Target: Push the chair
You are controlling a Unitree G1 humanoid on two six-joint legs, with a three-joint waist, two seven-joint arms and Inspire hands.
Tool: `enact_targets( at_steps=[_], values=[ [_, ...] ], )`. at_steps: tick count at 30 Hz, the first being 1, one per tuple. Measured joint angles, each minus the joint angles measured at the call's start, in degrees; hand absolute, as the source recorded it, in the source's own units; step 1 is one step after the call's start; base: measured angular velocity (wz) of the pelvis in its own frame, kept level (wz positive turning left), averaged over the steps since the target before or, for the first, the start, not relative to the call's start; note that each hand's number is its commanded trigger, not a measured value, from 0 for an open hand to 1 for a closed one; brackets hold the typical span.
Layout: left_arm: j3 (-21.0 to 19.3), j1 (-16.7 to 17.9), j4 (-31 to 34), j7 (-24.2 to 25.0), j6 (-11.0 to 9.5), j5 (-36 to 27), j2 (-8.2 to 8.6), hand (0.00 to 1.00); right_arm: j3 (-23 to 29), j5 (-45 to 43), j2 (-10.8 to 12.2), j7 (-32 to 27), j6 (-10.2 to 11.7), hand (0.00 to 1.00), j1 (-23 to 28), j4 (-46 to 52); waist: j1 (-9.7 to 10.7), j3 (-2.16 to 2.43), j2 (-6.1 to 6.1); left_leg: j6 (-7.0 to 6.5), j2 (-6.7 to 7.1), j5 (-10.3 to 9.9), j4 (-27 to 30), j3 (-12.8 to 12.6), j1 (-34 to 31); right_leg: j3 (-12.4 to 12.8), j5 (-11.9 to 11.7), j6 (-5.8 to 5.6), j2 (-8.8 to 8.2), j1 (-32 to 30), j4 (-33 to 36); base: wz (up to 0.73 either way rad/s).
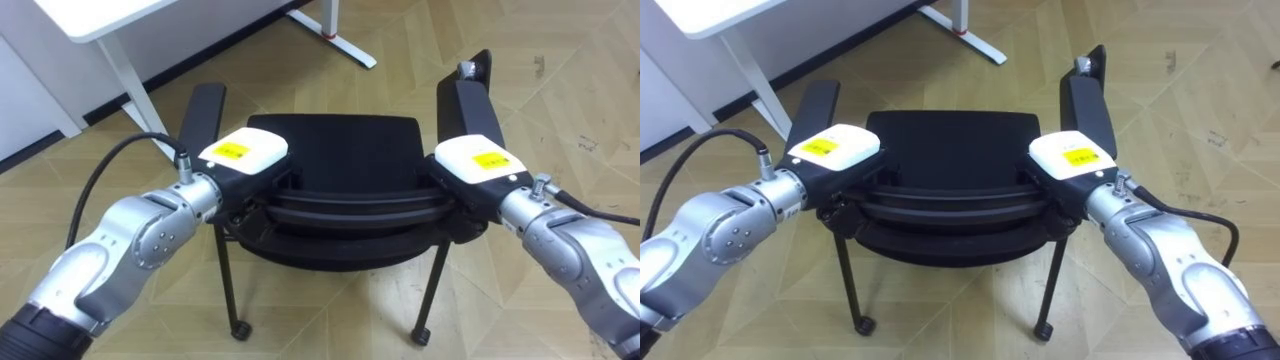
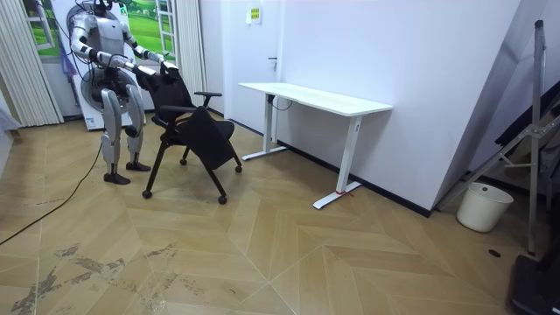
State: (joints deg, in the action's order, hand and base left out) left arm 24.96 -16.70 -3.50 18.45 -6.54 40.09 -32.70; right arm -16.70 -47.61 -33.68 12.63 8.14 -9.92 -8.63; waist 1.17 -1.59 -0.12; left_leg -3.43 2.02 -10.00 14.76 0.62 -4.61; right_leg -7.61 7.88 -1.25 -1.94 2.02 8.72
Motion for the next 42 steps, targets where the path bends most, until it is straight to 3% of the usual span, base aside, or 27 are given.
enact_targets(
  at_steps=[10,14,17,19,22,24,26,27,28,29,31,33,34,35,36,37,39,41,42],
  values=[
    [0.0,0.0,0.02,0.13,0.21,0.06,-0.01,1.0,0.0,-0.87,0.02,0.54,0.07,1.0,-0.06,0.41,0.02,0.09,-0.14,0.0,-0.07,0.01,0.2,-0.03,-0.04,-0.17,0.01,0.01,0.01,0.07,0.04,0.0],
    [0.0,0.02,-0.05,0.17,0.41,0.46,0.07,1.0,-0.16,-0.88,0.04,0.6,0.24,1.0,-0.05,0.41,-0.11,0.05,-0.05,0.31,-0.3,-0.38,2.82,-0.39,-1.12,-0.57,0.57,0.25,0.01,-0.03,0.68,0.02],
    [-0.09,0.02,-0.17,0.55,0.46,0.46,0.07,1.0,-0.2,-0.78,0.17,0.88,0.66,1.0,0.01,0.21,-0.28,0.04,-0.03,0.82,-1.18,-3.83,8.03,-0.57,-2.46,-2.17,4.43,1.18,0.38,-1.03,5.45,0.03],
    [-0.15,0.02,-0.64,0.46,0.27,0.46,-0.06,1.0,-0.23,-0.64,0.7,0.97,1.0,1.0,0.0,-0.33,-0.17,0.0,0.37,1.56,-1.53,-4.84,13.35,-0.74,-4.48,-3.6,6.92,1.75,0.22,-2.2,9.99,0.17],
    [-0.24,-0.04,-2.16,0.08,-0.03,0.46,0.03,1.0,-0.21,0.41,1.11,0.02,3.01,1.0,-0.24,-2.45,0.69,-0.02,0.23,1.75,-3.46,-4.92,25.18,-3.29,-9.29,-6.05,10.03,2.81,0.5,-2.49,13.43,0.3],
    [-0.33,-0.03,-2.57,1.13,-0.03,0.45,-0.11,1.0,-0.23,0.7,1.98,0.3,3.36,1.0,-0.11,-3.3,0.56,-0.07,-0.01,1.97,-6.56,-4.77,33.63,-5.38,-11.96,-6.99,13.2,4.32,1.22,-1.79,16.93,0.18],
    [-0.33,-0.03,-2.97,1.49,-0.02,0.37,-0.11,1.0,-0.56,0.76,2.01,-0.12,3.98,1.0,-0.12,-3.68,0.25,-0.06,-0.12,2.68,-8.04,-4.31,36.69,-6.42,-12.57,-7.56,14.83,5.15,1.29,-1.68,19.4,0.08],
    [-0.33,0.0,-3.31,1.59,-0.02,0.31,-0.1,1.0,-0.77,0.85,2.0,-0.57,4.02,1.0,-0.16,-3.64,0.12,-0.06,-0.26,3.32,-8.69,-3.58,38.48,-6.74,-13.1,-7.71,15.35,5.72,1.3,-1.72,20.65,0.08],
    [-0.35,-0.01,-3.7,1.66,-0.03,0.08,-0.11,1.0,-1.23,0.56,2.01,-1.43,4.0,1.0,-0.2,-3.77,0.07,-0.05,-0.24,3.34,-9.27,-1.56,41.16,-6.82,-14.63,-7.45,15.75,6.25,1.54,-1.55,21.25,0.0],
    [-0.35,0.0,-3.87,1.72,-0.07,-0.05,-0.13,1.0,-1.45,0.49,1.99,-1.8,3.98,1.0,-0.24,-3.86,-0.12,-0.1,-0.26,3.42,-9.06,-0.53,42.24,-7.08,-15.88,-7.18,15.92,6.58,1.74,-1.13,21.26,0.09],
    [-0.34,0.14,-3.98,1.71,-0.32,-0.71,-0.16,1.0,-1.76,0.45,1.56,-2.55,3.96,1.0,-0.23,-3.82,0.19,-0.04,-0.06,3.22,-7.51,-2.92,38.37,-7.08,-17.63,-6.86,16.23,7.14,1.87,-1.04,21.26,0.25],
    [-0.34,0.13,-3.88,1.23,-0.84,-1.03,0.18,1.0,-1.82,0.54,0.57,-3.44,3.96,1.0,-0.18,-3.77,0.11,-0.11,0.06,3.78,-5.38,-2.01,26.13,-8.09,-18.79,-6.63,16.39,7.4,2.0,-1.02,21.05,0.0],
    [-0.34,0.13,-3.82,1.28,-0.9,-1.03,0.32,1.0,-1.93,0.54,0.26,-3.71,3.95,1.0,-0.1,-3.76,-0.06,-0.02,-0.08,3.76,-5.16,-1.13,22.68,-8.11,-18.73,-6.44,16.45,7.42,2.12,-0.94,21.02,-0.21],
    [-0.34,0.13,-3.67,1.41,-1.06,-1.17,0.36,1.0,-2.07,0.5,-0.11,-4.0,3.94,1.0,-0.06,-3.65,-0.14,0.21,-0.46,2.81,-4.28,1.64,16.87,-8.21,-18.79,-6.27,16.89,7.23,2.41,-0.77,21.06,-0.24],
    [-0.34,0.17,-3.66,1.49,-1.06,-1.22,0.36,1.0,-2.14,0.18,-0.13,-4.35,3.78,1.0,0.06,-3.53,-0.57,0.5,-0.52,1.36,-3.57,4.3,15.12,-7.75,-18.15,-5.31,17.33,6.8,2.32,-0.7,21.02,-0.31],
    [-0.37,0.16,-3.24,1.56,-0.98,-1.25,0.04,1.0,-2.14,-0.1,-0.17,-4.28,3.38,1.0,0.06,-2.71,-1.04,0.59,-0.51,0.1,-2.97,5.27,14.26,-8.03,-17.17,-4.41,17.67,6.15,1.94,-0.84,20.9,-0.32],
    [-0.51,0.16,-3.15,1.53,-0.81,-1.41,-0.12,1.0,-2.15,-0.18,-0.21,-4.28,2.97,1.0,0.22,-1.82,-1.3,0.59,-0.43,-1.36,-2.02,5.94,13.89,-8.77,-16.2,-3.43,18.15,5.22,1.12,-0.28,20.64,-0.2],
    [-0.55,0.17,-3.11,1.52,-0.64,-1.27,-0.09,1.0,-2.13,-0.24,-0.24,-4.31,2.98,1.0,0.32,-1.61,-1.25,0.62,0.13,-2.18,-0.98,5.01,13.91,-9.71,-15.0,-2.94,18.59,4.34,-0.14,0.99,19.79,-0.11],
    [-0.56,0.16,-3.03,1.52,-0.65,-1.27,-0.16,1.0,-2.09,-0.23,-0.27,-4.39,2.98,1.0,0.34,-1.6,-1.33,0.89,0.61,-2.52,-0.29,4.21,14.1,-10.24,-14.67,-2.29,18.94,3.68,-0.86,1.28,19.72,-0.11]
  ],
)
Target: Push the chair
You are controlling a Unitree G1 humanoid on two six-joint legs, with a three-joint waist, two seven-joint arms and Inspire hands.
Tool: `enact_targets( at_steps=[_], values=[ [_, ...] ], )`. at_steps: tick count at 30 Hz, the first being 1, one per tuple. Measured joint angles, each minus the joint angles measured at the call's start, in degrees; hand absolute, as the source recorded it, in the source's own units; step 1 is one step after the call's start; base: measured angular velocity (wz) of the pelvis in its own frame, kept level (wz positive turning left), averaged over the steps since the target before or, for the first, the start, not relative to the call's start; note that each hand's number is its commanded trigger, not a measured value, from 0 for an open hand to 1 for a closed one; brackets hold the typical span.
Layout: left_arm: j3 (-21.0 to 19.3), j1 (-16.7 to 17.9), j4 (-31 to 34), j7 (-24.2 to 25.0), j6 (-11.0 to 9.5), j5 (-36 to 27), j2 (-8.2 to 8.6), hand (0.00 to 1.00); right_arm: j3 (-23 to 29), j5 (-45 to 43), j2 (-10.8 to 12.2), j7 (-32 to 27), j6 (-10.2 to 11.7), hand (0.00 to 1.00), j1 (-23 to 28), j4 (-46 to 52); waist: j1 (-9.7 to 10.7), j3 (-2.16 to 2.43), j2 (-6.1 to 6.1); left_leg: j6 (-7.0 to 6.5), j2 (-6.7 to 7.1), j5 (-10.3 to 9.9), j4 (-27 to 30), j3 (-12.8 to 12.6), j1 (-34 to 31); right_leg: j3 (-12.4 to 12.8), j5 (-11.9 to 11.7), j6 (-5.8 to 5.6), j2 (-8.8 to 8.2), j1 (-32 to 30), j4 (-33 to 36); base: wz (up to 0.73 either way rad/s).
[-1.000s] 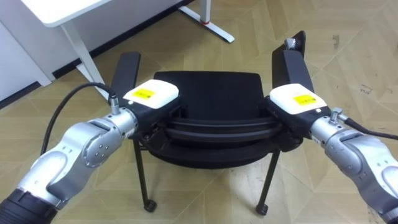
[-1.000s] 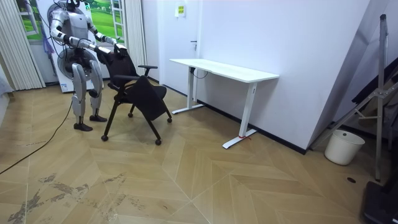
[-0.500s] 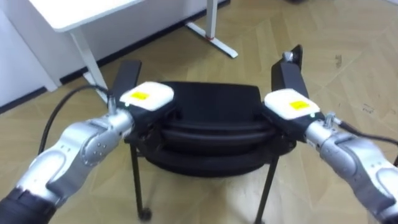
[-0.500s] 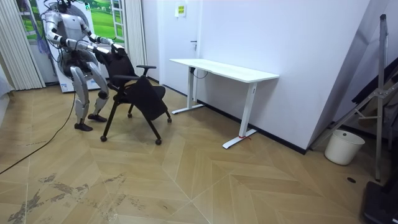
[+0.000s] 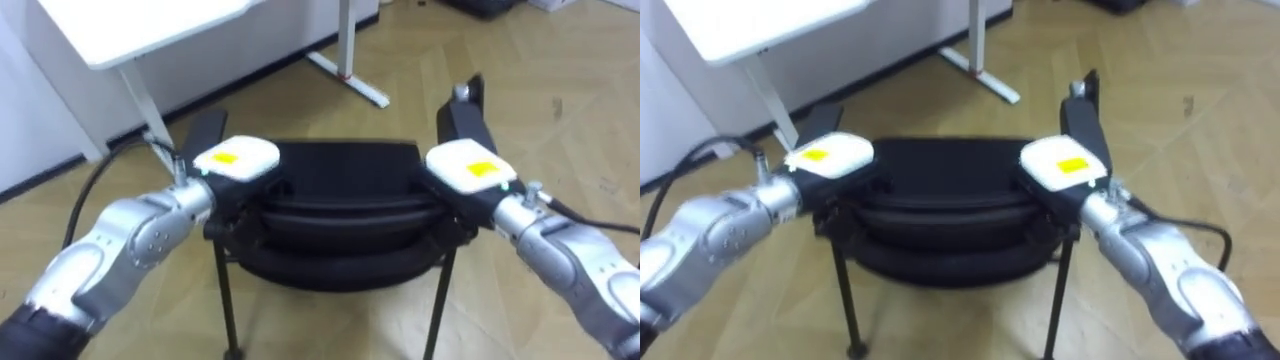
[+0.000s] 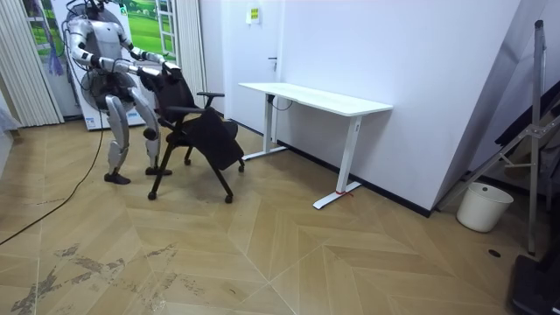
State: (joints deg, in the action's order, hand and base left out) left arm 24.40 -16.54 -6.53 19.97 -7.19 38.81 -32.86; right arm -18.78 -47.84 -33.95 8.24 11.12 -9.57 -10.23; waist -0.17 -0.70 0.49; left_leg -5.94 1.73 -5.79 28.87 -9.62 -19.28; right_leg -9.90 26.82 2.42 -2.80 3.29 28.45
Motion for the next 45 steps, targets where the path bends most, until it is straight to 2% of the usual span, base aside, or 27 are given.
enact_targets(
  at_steps=[3,5,6,7,9,11,12,14,17,20,23,25,26,27,29,32,33,34,35,37,38,39,40,42,43,44,45],
  values=[
    [-0.4,-0.09,0.69,0.43,0.25,0.02,0.11,1.0,0.03,0.08,-0.38,-0.84,0.0,1.0,-0.06,0.21,-0.22,0.16,0.25,-0.89,0.64,-3.49,2.05,-1.23,0.16,-0.09,0.66,-1.59,-1.64,-0.31,3.81,-0.14],
    [-0.45,-0.21,0.75,0.51,0.24,-0.11,0.09,1.0,-0.06,0.31,-0.52,-1.21,0.0,1.0,-0.05,0.24,0.15,0.08,0.53,-1.64,1.47,-5.04,2.86,-1.63,0.99,-0.85,-0.75,-4.2,-3.92,-3.38,13.65,0.03],
    [-0.45,-0.2,0.76,0.75,0.23,-0.12,0.0,1.0,-0.07,0.33,-0.6,-1.09,0.15,1.0,-0.05,0.24,1.02,0.04,0.8,-2.34,2.1,-5.83,2.9,-1.97,2.08,-0.83,-3.39,-5.33,-5.74,-5.8,20.18,0.13],
    [-0.44,-0.2,0.76,0.87,0.23,-0.08,0.0,1.0,-0.07,0.33,-0.57,-1.01,0.25,1.0,-0.04,0.14,1.48,0.03,0.79,-2.57,2.43,-6.27,2.94,-1.86,2.67,-0.76,-5.34,-5.46,-6.66,-7.01,23.44,0.11],
    [-0.29,-0.18,0.77,1.56,0.09,-0.01,0.01,1.0,-0.04,0.16,-0.46,-1.26,0.53,1.0,0.9,0.07,1.94,-0.06,0.54,-3.28,2.93,-7.81,2.81,-1.76,4.94,-0.54,-15.42,-5.4,-8.47,-11.88,33.31,-0.02],
    [0.27,-0.18,0.76,1.49,0.07,0.2,-0.02,1.0,-0.04,0.21,-0.35,-1.4,0.66,1.0,1.64,-0.16,1.96,-0.1,0.43,-3.68,2.84,-9.06,2.76,-1.43,6.6,0.48,-22.65,-5.72,-8.71,-14.31,38.07,-0.03],
    [0.34,-0.18,0.76,1.27,0.05,0.21,-0.13,1.0,-0.04,0.28,-0.27,-1.42,0.72,1.0,1.76,-0.22,2.17,-0.24,0.22,-3.96,2.76,-9.87,2.97,-1.36,7.3,0.96,-23.32,-5.97,-8.48,-16.24,40.86,0.0],
    [0.34,-0.18,0.76,0.74,-0.02,0.13,-0.37,1.0,0.18,0.45,-0.28,-1.79,0.94,1.0,1.74,-0.08,2.9,-0.73,-0.81,-4.4,2.62,-10.99,3.39,-1.17,8.04,1.36,-21.71,-5.85,-8.14,-19.5,44.44,0.02],
    [0.34,-0.18,0.65,0.29,-0.21,-0.44,-0.79,1.0,0.35,0.33,-0.5,-2.04,1.39,1.0,1.59,0.4,3.15,-0.74,-1.93,-4.79,2.65,-12.91,3.88,-1.49,9.01,1.52,-19.02,-5.69,-8.06,-24.4,43.0,-0.09],
    [0.37,-0.18,0.5,0.21,-0.32,-1.0,-1.03,1.0,0.34,0.22,-0.53,-2.41,1.5,1.0,1.65,0.57,3.49,-1.39,-3.34,-4.69,1.74,-14.89,4.36,-1.35,10.8,1.26,-15.95,-5.36,-6.36,-26.45,32.93,-0.06],
    [0.36,-0.18,0.75,0.08,-0.53,-1.14,-1.6,1.0,0.36,0.3,-0.66,-1.98,1.3,1.0,1.73,1.46,3.47,-1.25,-3.69,-4.45,1.65,-16.19,4.41,-1.16,11.87,1.92,-15.22,-5.09,-3.46,-27.27,17.2,0.02],
    [0.34,-0.22,0.8,-0.74,-0.38,-1.15,-1.85,1.0,0.37,-0.12,-0.7,-2.34,1.25,1.0,1.71,1.84,5.0,-0.92,-3.9,-4.09,1.86,-16.64,4.37,0.56,12.0,1.9,-17.16,-3.1,-0.98,-26.26,5.14,0.33],
    [0.34,-0.22,0.83,-0.75,-0.34,-1.14,-1.86,1.0,0.37,-0.3,-0.69,-2.41,1.27,1.0,1.71,1.88,5.61,-0.77,-4.01,-3.97,1.93,-16.7,4.22,1.24,12.05,1.92,-18.02,-2.81,-0.43,-25.9,3.21,0.53],
    [0.34,-0.22,0.88,-0.73,-0.26,-0.94,-1.81,1.0,0.45,-0.42,-0.69,-2.29,1.33,1.0,1.72,2.03,6.48,-0.68,-4.2,-3.71,1.99,-16.83,3.58,2.25,12.73,2.34,-19.97,-1.39,0.99,-24.38,0.83,0.37],
    [0.34,-0.2,0.88,-0.47,0.11,-0.72,-1.62,1.0,0.42,-0.43,-0.66,-1.83,1.28,1.0,1.73,2.22,6.37,-0.64,-4.16,-3.03,1.88,-17.19,2.23,2.36,14.53,3.3,-23.15,0.03,2.1,-22.9,0.03,0.08],
    [0.34,-0.18,1.21,-0.21,0.59,-0.31,-1.62,1.0,0.37,-0.74,-0.41,-1.21,0.97,1.0,1.71,2.45,5.83,-0.52,-4.45,-1.49,0.27,-17.99,0.63,2.53,16.55,1.73,-21.91,1.31,3.24,-21.17,-0.57,-0.01],
    [0.32,-0.16,1.3,-0.2,0.62,0.08,-1.63,1.0,0.38,-0.74,-0.18,-0.72,0.88,1.0,1.71,2.4,5.75,-0.51,-4.44,-0.45,-0.66,-18.53,1.36,2.54,17.07,-0.19,-20.81,2.13,3.46,-20.1,-0.6,0.15],
    [0.3,-0.16,1.39,-0.15,0.66,0.25,-1.6,1.0,0.41,-0.73,-0.07,-0.51,0.87,1.0,1.71,2.36,5.59,-0.49,-4.38,0.21,-1.23,-18.83,2.85,2.2,17.05,-1.0,-20.23,2.48,3.46,-19.71,-0.35,0.08],
    [0.15,-0.16,1.39,-0.12,0.66,0.39,-1.58,1.0,0.41,-0.68,0.21,-0.37,0.86,1.0,1.7,2.18,5.13,-0.48,-4.03,1.9,-2.47,-19.1,7.12,1.02,16.06,-1.98,-18.6,3.09,3.64,-19.3,1.06,0.09],
    [0.17,-0.14,1.25,0.27,0.64,1.05,-1.48,1.0,0.35,-0.33,0.56,-0.27,1.12,1.0,1.68,1.39,5.01,-0.62,-3.76,5.84,-5.09,-17.15,18.47,0.1,12.39,-3.64,-15.95,3.77,3.79,-17.82,2.64,0.1],
    [0.3,-0.12,0.97,0.88,0.49,1.09,-1.44,1.0,0.14,0.23,0.8,-0.13,1.56,1.0,1.69,0.46,4.69,-0.74,-3.43,8.49,-7.0,-13.93,25.97,0.13,10.14,-4.5,-14.16,4.29,4.09,-16.14,3.29,0.0],
    [0.52,-0.05,0.78,1.2,0.37,1.08,-1.57,1.0,-0.23,0.59,1.06,-0.14,1.67,1.0,1.69,-0.26,4.27,-0.8,-2.9,8.12,-8.37,-8.65,32.32,0.21,7.61,-4.46,-12.69,4.67,4.68,-14.56,3.44,-0.04],
    [0.52,0.0,0.77,1.28,0.35,1.06,-1.58,1.0,-0.25,0.59,1.3,-0.1,1.67,1.0,1.75,-0.48,3.89,-0.96,-2.36,7.84,-8.75,-5.15,34.86,0.28,6.31,-4.32,-12.1,4.86,4.68,-13.86,3.52,-0.04],
    [0.57,0.06,-0.3,1.44,-0.35,1.09,-1.55,1.0,-0.46,0.48,2.21,-0.71,2.37,1.0,2.05,-2.12,2.75,-1.34,0.1,7.14,-8.93,10.94,40.67,0.71,2.45,-4.06,-10.93,5.49,4.09,-10.47,2.24,0.12],
    [0.56,0.03,-0.55,1.38,-0.62,1.1,-1.62,1.0,-0.71,0.46,2.21,-1.44,2.76,1.0,2.05,-2.51,2.7,-1.34,0.6,6.63,-8.92,16.13,42.9,1.52,0.08,-4.33,-10.57,5.76,4.23,-9.29,1.24,0.23],
    [0.5,-0.02,-0.54,1.09,-0.81,1.09,-1.75,1.0,-0.73,0.48,2.2,-1.82,2.76,1.0,2.04,-2.5,2.65,-1.31,0.72,6.43,-8.98,15.52,44.02,1.97,-1.36,-4.38,-10.27,5.94,4.32,-9.25,1.26,0.15],
    [0.48,-0.16,-0.53,0.22,-0.81,1.08,-1.74,1.0,-0.74,0.58,2.19,-2.71,2.65,1.0,1.91,-2.67,2.55,-1.28,0.65,5.47,-9.01,12.76,45.37,2.84,-4.53,-4.14,-9.88,6.36,4.84,-9.19,1.29,-0.11]
  ],
)
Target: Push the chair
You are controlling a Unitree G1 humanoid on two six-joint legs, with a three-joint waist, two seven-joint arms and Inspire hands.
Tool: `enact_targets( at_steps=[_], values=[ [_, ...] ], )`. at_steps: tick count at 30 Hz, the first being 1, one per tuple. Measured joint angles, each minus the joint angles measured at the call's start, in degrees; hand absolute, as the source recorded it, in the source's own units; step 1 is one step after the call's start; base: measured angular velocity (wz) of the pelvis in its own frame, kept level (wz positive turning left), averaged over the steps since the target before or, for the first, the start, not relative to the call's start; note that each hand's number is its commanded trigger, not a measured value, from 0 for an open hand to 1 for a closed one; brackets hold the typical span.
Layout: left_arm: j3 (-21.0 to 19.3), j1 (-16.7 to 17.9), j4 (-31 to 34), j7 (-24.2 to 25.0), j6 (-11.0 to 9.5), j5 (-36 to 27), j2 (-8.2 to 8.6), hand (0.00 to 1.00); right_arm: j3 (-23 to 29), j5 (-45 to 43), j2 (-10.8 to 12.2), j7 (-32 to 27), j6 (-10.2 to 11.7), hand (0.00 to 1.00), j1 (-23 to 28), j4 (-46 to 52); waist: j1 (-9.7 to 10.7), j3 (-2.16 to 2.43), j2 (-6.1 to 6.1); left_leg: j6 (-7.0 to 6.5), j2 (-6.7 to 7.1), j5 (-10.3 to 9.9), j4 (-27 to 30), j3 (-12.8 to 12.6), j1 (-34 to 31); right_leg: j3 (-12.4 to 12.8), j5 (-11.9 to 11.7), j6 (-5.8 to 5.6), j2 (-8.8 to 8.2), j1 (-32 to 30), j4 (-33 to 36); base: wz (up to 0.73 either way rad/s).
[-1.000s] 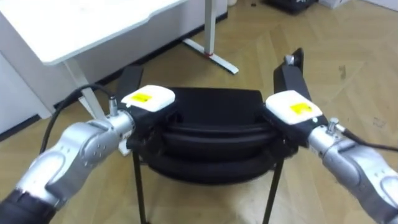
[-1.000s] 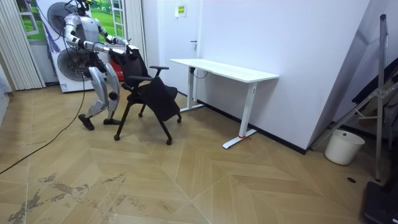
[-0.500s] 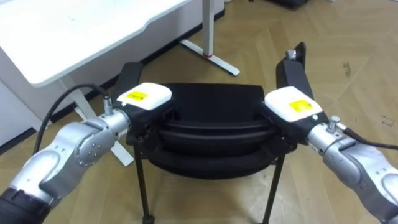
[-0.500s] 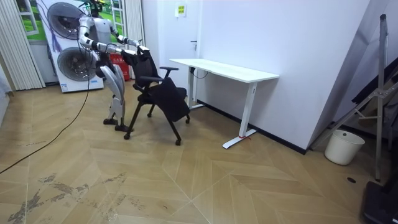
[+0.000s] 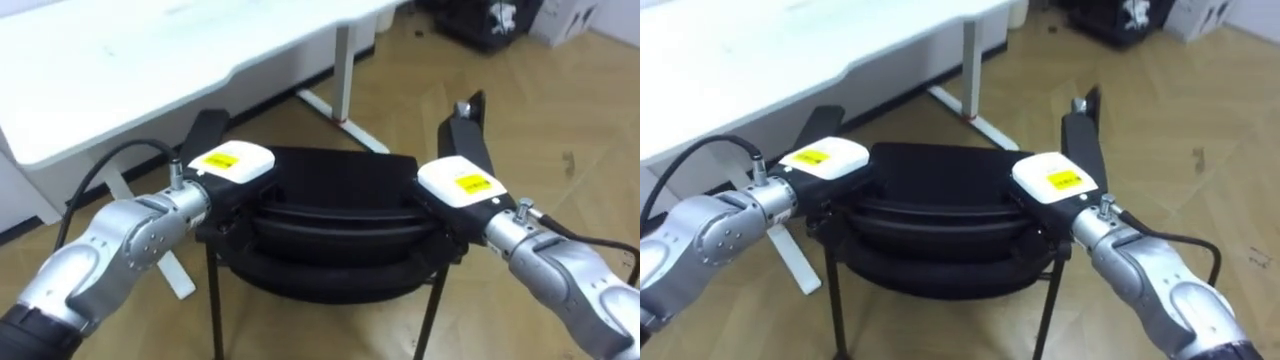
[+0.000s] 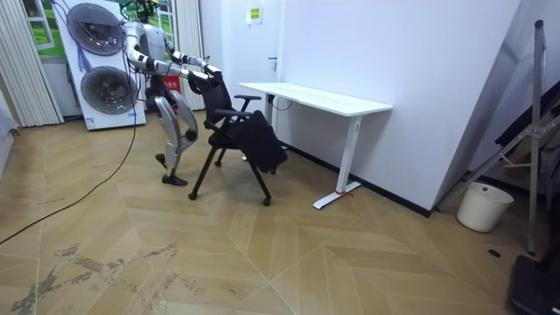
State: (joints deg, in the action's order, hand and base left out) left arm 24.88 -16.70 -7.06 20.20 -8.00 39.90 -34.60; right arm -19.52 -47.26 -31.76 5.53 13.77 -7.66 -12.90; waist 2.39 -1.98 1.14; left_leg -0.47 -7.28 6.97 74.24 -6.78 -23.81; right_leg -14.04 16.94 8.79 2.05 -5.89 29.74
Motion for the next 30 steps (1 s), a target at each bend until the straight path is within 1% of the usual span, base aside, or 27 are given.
enact_targets(
  at_steps=[1,2,3,4,5,7,8,9,10,11,12,13,14,16,17,18,19,20,21,22,23,24,25,26,27,28,30],
  values=[
    [-0.07,-0.01,0.0,-0.5,0.04,0.0,0.0,1.0,-0.02,-0.13,0.2,-0.69,-0.16,1.0,-0.34,-0.36,-0.62,-0.03,-0.05,0.16,0.08,-3.97,-0.96,0.23,-2.09,0.2,0.52,0.41,0.2,0.43,0.01,-0.16],
    [-0.07,-0.02,0.01,-0.59,0.1,0.0,0.05,1.0,-0.08,-0.22,0.14,-1.01,-0.16,1.0,-0.49,-0.5,-0.73,-0.08,-0.15,0.2,0.15,-5.94,-2.35,0.35,-2.95,0.14,0.88,0.4,0.23,0.82,-0.06,-0.12],
    [-0.07,-0.01,0.12,-0.64,0.17,0.05,0.12,1.0,-0.12,-0.35,-0.05,-1.49,-0.15,1.0,-0.49,-0.41,-0.61,0.01,-0.32,0.72,0.55,-8.97,-7.2,0.28,-4.27,0.14,1.87,0.19,0.19,1.4,0.05,0.0],
    [-0.07,-0.01,0.2,-0.73,0.22,0.05,0.13,1.0,-0.12,-0.34,-0.27,-1.6,-0.15,1.0,-0.5,-0.2,-0.48,0.02,-0.35,0.86,0.97,-10.23,-10.67,0.39,-4.59,0.21,2.42,0.09,0.13,1.58,0.26,0.0],
    [-0.07,-0.01,0.29,-0.9,0.25,0.02,0.12,1.0,-0.14,-0.33,-0.56,-1.71,-0.15,1.0,-0.5,0.17,-0.37,0.2,-0.62,1.24,1.38,-11.64,-19.29,-0.1,-4.37,0.41,3.32,-0.06,0.17,1.93,0.46,0.0],
    [-0.16,-0.01,0.54,-1.2,0.44,-0.01,0.3,1.0,-0.1,-0.28,-1.13,-1.78,-0.36,1.0,-0.49,0.83,0.22,0.45,-1.15,1.4,2.74,-11.46,-38.1,-0.19,-2.12,0.45,5.08,-0.79,0.14,3.53,0.37,0.0],
    [-0.17,0.0,0.62,-1.19,0.43,-0.19,0.31,1.0,-0.1,-0.24,-1.42,-1.72,-0.59,1.0,-0.4,1.25,0.4,0.52,-1.39,1.35,3.09,-11.23,-42.63,-0.2,-1.16,0.46,5.71,-1.02,0.14,4.06,0.28,0.0],
    [-0.17,0.07,0.7,-1.18,0.38,-0.55,0.3,1.0,-0.1,-0.24,-1.77,-1.56,-1.12,1.0,-0.11,2.12,0.53,0.66,-1.48,-1.04,3.91,-8.3,-46.85,-0.26,0.58,0.76,6.77,-1.72,-0.33,5.19,0.22,0.0],
    [-0.17,0.14,0.82,-1.14,0.42,-0.55,0.33,1.0,-0.04,-0.37,-2.02,-1.08,-1.47,1.0,0.05,2.97,0.54,0.92,-0.96,-2.42,5.55,-8.51,-47.97,-0.73,2.09,1.23,7.6,-2.87,-1.67,6.05,-0.14,0.0],
    [-0.16,0.14,0.94,-1.25,0.53,-0.51,0.4,1.0,-0.02,-0.41,-2.5,-0.95,-1.49,1.0,0.05,3.5,0.58,0.96,-0.91,-3.01,6.24,-8.88,-48.34,-1.0,2.61,1.52,7.82,-3.34,-2.26,6.25,-0.49,-0.07],
    [-0.18,0.14,1.07,-1.47,0.66,-0.49,0.49,1.0,0.06,-0.41,-3.23,-0.55,-1.62,1.0,0.09,4.56,0.69,0.98,-0.84,-4.18,7.31,-9.22,-48.46,-1.77,3.57,2.48,8.01,-4.24,-3.18,7.03,-1.35,-0.12],
    [-0.18,0.15,1.08,-1.56,0.73,-0.49,0.51,1.0,0.14,-0.53,-3.37,-0.36,-1.7,1.0,0.14,4.92,0.65,1.12,-0.64,-4.47,7.7,-9.54,-48.33,-2.51,4.0,2.99,8.23,-4.69,-3.75,7.35,-1.62,-0.19],
    [-0.19,0.21,1.48,-1.66,1.1,-0.26,0.61,1.0,0.72,-1.23,-3.4,-0.14,-1.75,1.0,0.36,5.64,0.58,1.18,-0.56,-4.97,8.42,-10.8,-48.22,-3.62,4.72,3.61,8.43,-5.52,-4.8,8.11,-1.98,-0.26],
    [-0.38,0.28,2.47,-1.75,1.5,-0.42,0.45,1.0,1.77,-2.21,-3.36,0.56,-2.2,1.0,0.4,7.17,0.58,1.2,-0.62,-5.61,9.53,-13.46,-46.73,-5.34,4.99,4.45,8.34,-7.62,-6.33,7.3,2.36,-0.22],
    [-0.39,0.27,2.47,-1.84,1.51,-0.42,0.46,1.0,1.84,-2.24,-3.29,0.56,-2.2,1.0,0.4,7.16,0.64,1.21,-0.58,-5.85,9.7,-14.14,-46.23,-5.48,5.23,4.48,8.11,-8.04,-7.09,6.71,4.45,-0.06],
    [-0.39,0.26,2.47,-2.04,1.61,-0.37,0.58,1.0,1.83,-2.22,-3.47,0.75,-2.19,1.0,0.4,7.23,0.84,1.28,-0.45,-6.35,9.83,-15.31,-45.27,-5.66,5.76,4.33,7.17,-9.73,-8.23,5.37,9.07,0.0],
    [-0.39,0.26,2.47,-2.16,1.61,-0.39,0.57,1.0,1.83,-2.18,-3.56,0.83,-2.15,1.0,0.41,7.32,1.2,1.28,-0.44,-6.58,9.94,-15.81,-45.07,-5.69,6.15,4.33,6.35,-10.78,-8.86,4.55,11.25,0.11],
    [-0.39,0.26,2.46,-2.25,1.62,-0.38,0.53,1.0,1.8,-2.08,-3.47,0.85,-2.08,1.0,0.42,7.22,2.13,1.28,-0.48,-7.06,10.27,-16.8,-44.87,-5.89,7.1,4.49,4.0,-11.47,-9.71,3.15,15.88,0.12],
    [-0.22,0.26,2.37,-2.31,1.71,-0.37,0.52,1.0,1.66,-2.08,-3.33,0.84,-2.03,1.0,0.44,6.92,2.42,1.28,-0.48,-7.27,10.49,-17.64,-44.93,-5.77,8.22,4.52,1.06,-11.5,-9.96,1.77,19.71,0.13],
    [0.2,0.27,2.34,-2.32,1.88,-0.33,0.5,1.0,1.55,-2.09,-3.28,0.85,-2.01,1.0,0.73,6.68,2.78,1.26,-0.53,-7.4,10.66,-18.26,-45.24,-5.2,9.48,4.72,-2.67,-11.5,-10.01,0.93,22.65,0.09],
    [0.53,0.27,2.34,-2.41,1.99,-0.32,0.5,1.0,1.55,-2.09,-3.27,0.76,-2.0,1.0,1.09,6.6,3.02,1.25,-0.55,-7.48,10.69,-18.36,-45.46,-4.82,10.04,4.74,-4.71,-11.83,-9.98,0.66,23.59,0.23],
    [1.38,0.27,2.35,-2.68,2.16,-0.27,0.35,1.0,1.53,-2.03,-3.22,0.58,-1.77,1.0,1.76,6.2,3.66,1.23,-0.68,-7.49,10.68,-18.37,-46.15,-3.81,11.27,4.61,-8.82,-12.26,-9.76,0.03,24.85,0.2],
    [1.78,0.27,2.37,-2.9,2.2,-0.27,0.2,1.0,1.56,-2.01,-3.2,0.37,-1.56,1.0,2.11,6.04,3.64,1.23,-0.69,-7.58,10.58,-18.44,-46.91,-3.57,12.07,4.61,-10.47,-12.48,-9.83,-0.26,25.5,0.07],
    [2.06,0.27,2.68,-3.24,2.14,-0.37,-0.45,1.0,1.56,-1.97,-3.04,-0.43,-1.08,1.0,2.25,5.63,3.66,1.21,-0.94,-7.3,10.56,-19.38,-47.88,-1.8,13.08,4.7,-10.78,-12.78,-9.86,-1.49,27.35,-0.15],
    [2.26,0.34,2.93,-3.65,1.96,-1.02,-1.07,1.0,1.63,-2.05,-2.68,-1.38,-1.06,1.0,2.37,5.29,3.56,1.19,-1.05,-6.95,10.79,-20.19,-48.08,-0.91,13.35,4.53,-9.19,-12.56,-10.14,-3.78,29.9,-0.16],
    [2.41,0.41,2.97,-3.56,1.93,-1.04,-0.79,1.0,1.78,-2.18,-2.89,-2.28,-0.91,1.0,2.37,4.95,3.45,1.11,-1.38,-6.94,10.91,-20.42,-48.41,-0.57,14.01,4.72,-7.41,-12.02,-10.54,-6.35,31.98,-0.1],
    [2.45,0.82,2.95,-3.34,1.92,-0.99,-0.29,1.0,1.85,-2.24,-3.4,-2.38,-0.26,1.0,2.36,4.49,3.31,1.01,-1.5,-6.53,10.9,-21.03,-49.13,-0.03,15.36,4.87,-5.41,-11.69,-10.73,-9.6,31.68,0.0]
  ],
)
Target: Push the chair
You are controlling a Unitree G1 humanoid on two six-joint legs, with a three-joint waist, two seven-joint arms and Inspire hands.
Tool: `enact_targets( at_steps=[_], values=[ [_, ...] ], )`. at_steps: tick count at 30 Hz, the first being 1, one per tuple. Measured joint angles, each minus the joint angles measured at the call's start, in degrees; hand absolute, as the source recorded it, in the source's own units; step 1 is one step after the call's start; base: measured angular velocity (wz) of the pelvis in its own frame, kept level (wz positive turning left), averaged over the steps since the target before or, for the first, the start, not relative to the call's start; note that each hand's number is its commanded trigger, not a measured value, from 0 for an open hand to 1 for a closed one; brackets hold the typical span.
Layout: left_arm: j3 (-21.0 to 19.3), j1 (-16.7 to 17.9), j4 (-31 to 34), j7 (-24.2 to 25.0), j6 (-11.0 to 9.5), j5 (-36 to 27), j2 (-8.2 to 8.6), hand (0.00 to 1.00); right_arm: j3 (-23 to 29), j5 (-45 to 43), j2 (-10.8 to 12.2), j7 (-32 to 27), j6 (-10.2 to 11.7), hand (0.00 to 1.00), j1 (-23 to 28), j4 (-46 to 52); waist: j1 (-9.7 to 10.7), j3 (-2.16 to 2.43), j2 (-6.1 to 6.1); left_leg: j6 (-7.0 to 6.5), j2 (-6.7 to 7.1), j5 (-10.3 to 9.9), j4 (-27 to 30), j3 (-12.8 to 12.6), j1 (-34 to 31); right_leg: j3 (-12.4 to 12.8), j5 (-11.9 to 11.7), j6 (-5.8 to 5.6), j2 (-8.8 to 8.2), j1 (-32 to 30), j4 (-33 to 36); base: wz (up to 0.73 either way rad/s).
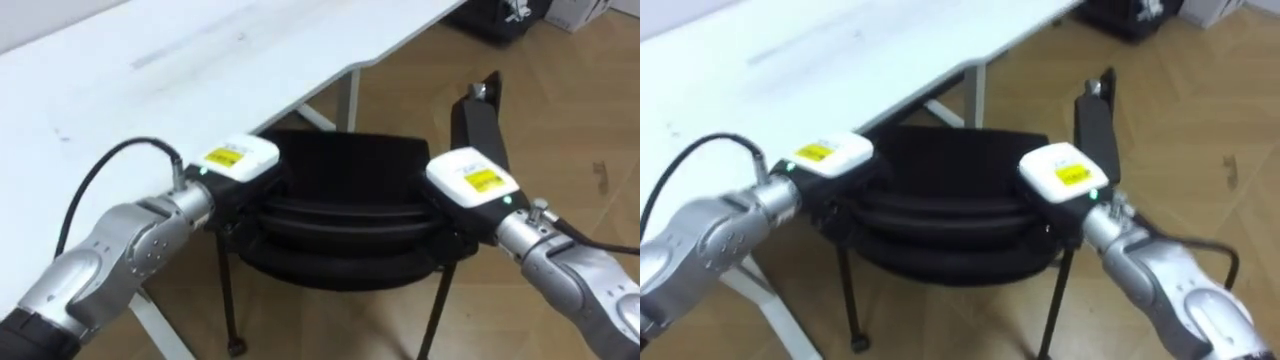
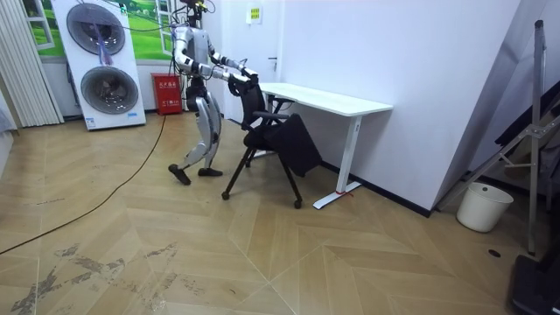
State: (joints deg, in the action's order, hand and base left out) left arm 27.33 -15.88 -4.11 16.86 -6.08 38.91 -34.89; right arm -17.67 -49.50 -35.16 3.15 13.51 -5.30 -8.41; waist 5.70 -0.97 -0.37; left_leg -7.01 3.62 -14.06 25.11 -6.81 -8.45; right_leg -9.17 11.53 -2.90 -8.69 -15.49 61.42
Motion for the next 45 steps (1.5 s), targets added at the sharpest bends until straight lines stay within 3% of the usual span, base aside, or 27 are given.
enact_targets(
  at_steps=[2,4,5,6,7,9,11,13,16,20,22,25,27,29,32,34,37,42,45],
  values=[
    [0.03,0.78,-0.16,0.16,0.05,0.01,0.0,1.0,-0.19,0.04,0.14,0.26,0.69,1.0,0.47,-0.22,0.1,-0.08,-0.11,0.72,-0.12,-1.18,0.49,1.25,1.14,1.51,2.11,-0.04,0.16,-2.01,-4.64,0.18],
    [0.01,0.87,-0.15,0.71,-0.27,-0.09,-0.34,1.0,-0.04,0.03,0.01,0.02,0.79,1.0,1.57,0.92,0.39,-0.1,-0.13,1.43,-0.41,-2.39,1.68,2.62,1.31,3.58,2.92,-0.28,0.45,-3.05,-14.6,0.33],
    [-0.04,0.87,-0.12,0.85,-0.31,-0.09,-0.5,1.0,-0.04,-0.04,-0.1,0.01,0.8,1.0,1.86,1.45,0.5,-0.08,-0.09,2.1,-0.53,-3.81,3.57,4.1,0.96,5.76,2.59,-0.92,1.04,-2.69,-23.74,0.47],
    [-0.31,0.84,-0.18,0.92,-0.31,-0.02,-0.05,1.0,-0.02,-0.04,-0.61,-0.16,0.88,1.0,1.92,1.75,0.72,-0.18,-0.66,3.46,-1.49,-5.49,7.15,5.61,-0.32,5.65,-0.89,0.23,1.94,-1.27,-28.71,0.48],
    [-0.16,0.79,-0.43,0.91,-0.07,0.31,0.69,1.0,-0.01,-0.07,-0.85,-0.56,0.86,1.0,1.86,1.27,0.49,0.16,-2.03,4.68,-3.29,-6.51,8.77,6.06,-1.19,2.75,-0.89,0.85,3.29,0.11,-30.88,0.33],
    [-0.16,0.43,-0.33,0.91,-0.65,0.28,0.63,1.0,0.11,-0.5,-0.83,-0.56,0.85,1.0,1.93,0.9,0.7,0.04,-1.69,5.71,-5.1,-6.05,7.43,5.98,-0.92,0.63,-1.43,2.06,4.29,1.75,-33.24,0.38],
    [-0.15,0.35,-0.27,0.69,-0.71,0.59,0.67,1.0,0.07,-0.5,-1.06,0.1,0.96,1.0,1.95,1.18,1.07,0.03,-1.69,6.59,-6.28,-5.53,6.14,6.2,-0.49,-0.3,-2.12,3.1,5.4,3.27,-35.41,0.4],
    [-0.15,0.34,-0.26,0.64,-0.71,0.69,0.37,1.0,0.04,-0.51,-1.07,1.08,0.96,1.0,1.94,1.8,0.91,0.04,-1.7,7.2,-6.41,-5.12,4.4,6.83,0.49,-0.61,-2.09,3.4,6.13,4.19,-36.13,0.14],
    [-0.24,0.32,-0.26,0.45,-1.48,0.45,0.18,1.0,0.08,-0.61,-1.56,2.08,0.96,1.0,1.91,2.53,0.4,0.0,-1.57,8.01,-7.47,-5.35,3.8,7.21,1.87,-1.29,-1.04,4.25,7.07,5.76,-36.5,0.07],
    [-0.33,-0.01,-0.2,0.81,-1.72,0.5,-0.11,1.0,0.08,0.53,-2.16,3.92,1.93,1.0,1.58,2.79,0.21,-0.68,-0.43,8.29,-8.26,-5.5,4.82,6.8,3.48,-2.7,1.45,4.99,7.1,7.67,-35.3,0.16],
    [-0.62,-0.12,-0.21,0.88,-1.73,0.54,-0.11,1.0,0.07,0.99,-2.15,4.54,2.59,1.0,1.58,2.79,0.43,-0.93,0.03,9.1,-9.51,-6.0,6.82,5.26,2.93,-4.37,2.85,5.32,6.87,8.23,-34.36,0.39],
    [-0.53,-0.32,-0.3,0.58,-2.02,1.82,-0.46,1.0,-0.58,1.1,-2.22,5.83,4.49,1.0,1.59,2.63,2.48,-1.14,1.52,9.28,-12.49,-6.04,11.43,2.48,0.15,-10.93,5.02,6.56,6.51,10.02,-33.3,0.8],
    [-0.51,-0.36,-0.75,-0.04,-2.2,2.01,-0.49,1.0,-1.26,1.97,-2.43,6.44,4.49,1.0,1.59,2.79,3.39,-0.99,2.3,9.56,-14.43,-5.88,12.06,-1.26,-0.27,-13.46,5.94,7.09,6.32,10.69,-32.85,0.69],
    [-0.53,-0.39,-0.75,-0.34,-2.2,2.46,-0.17,1.0,-1.26,1.98,-2.79,7.63,4.49,1.0,1.58,3.58,3.47,-0.98,2.81,10.25,-15.35,-5.45,11.9,-2.97,-0.37,-14.93,6.36,7.68,6.23,10.98,-32.62,0.43],
    [-0.8,-0.42,-0.57,-0.33,-2.68,3.53,0.22,1.0,-1.24,1.55,-4.6,10.03,4.49,1.0,1.55,5.83,3.4,-0.92,3.24,11.66,-15.09,-4.31,9.57,-2.61,-0.11,-16.59,6.59,8.31,5.95,11.19,-32.85,0.29],
    [-0.78,-0.42,-0.54,-0.36,-2.99,3.54,0.65,1.0,-1.28,1.6,-6.08,11.57,4.44,1.0,1.56,7.47,3.36,-0.86,3.29,11.83,-14.51,-2.83,7.46,-2.48,0.06,-17.73,6.14,8.8,5.6,11.42,-33.89,0.29],
    [-1.29,-0.4,-0.24,-1.15,-3.01,4.17,1.45,1.0,-1.2,1.86,-7.7,12.52,3.83,1.0,1.53,9.56,3.41,-0.69,3.69,12.07,-13.1,1.42,1.77,-2.09,0.33,-19.39,3.83,10.47,5.29,11.41,-37.08,0.28],
    [-1.4,-0.57,-0.23,-1.54,-3.12,4.64,1.61,1.0,-1.2,1.76,-8.54,13.74,3.87,1.0,1.54,11.28,3.91,-0.64,3.64,12.04,-12.65,4.75,-1.69,-1.85,-0.41,-22.44,2.37,11.48,5.5,11.68,-40.02,0.27],
    [-1.48,-0.53,-0.28,-1.15,-3.05,6.27,2.29,1.0,-1.2,1.58,-8.35,14.22,3.82,1.0,1.54,11.35,3.79,-0.6,3.56,11.59,-11.65,6.82,-3.94,-1.92,-0.5,-23.13,1.47,11.85,5.56,11.8,-41.46,0.1]
  ],
)
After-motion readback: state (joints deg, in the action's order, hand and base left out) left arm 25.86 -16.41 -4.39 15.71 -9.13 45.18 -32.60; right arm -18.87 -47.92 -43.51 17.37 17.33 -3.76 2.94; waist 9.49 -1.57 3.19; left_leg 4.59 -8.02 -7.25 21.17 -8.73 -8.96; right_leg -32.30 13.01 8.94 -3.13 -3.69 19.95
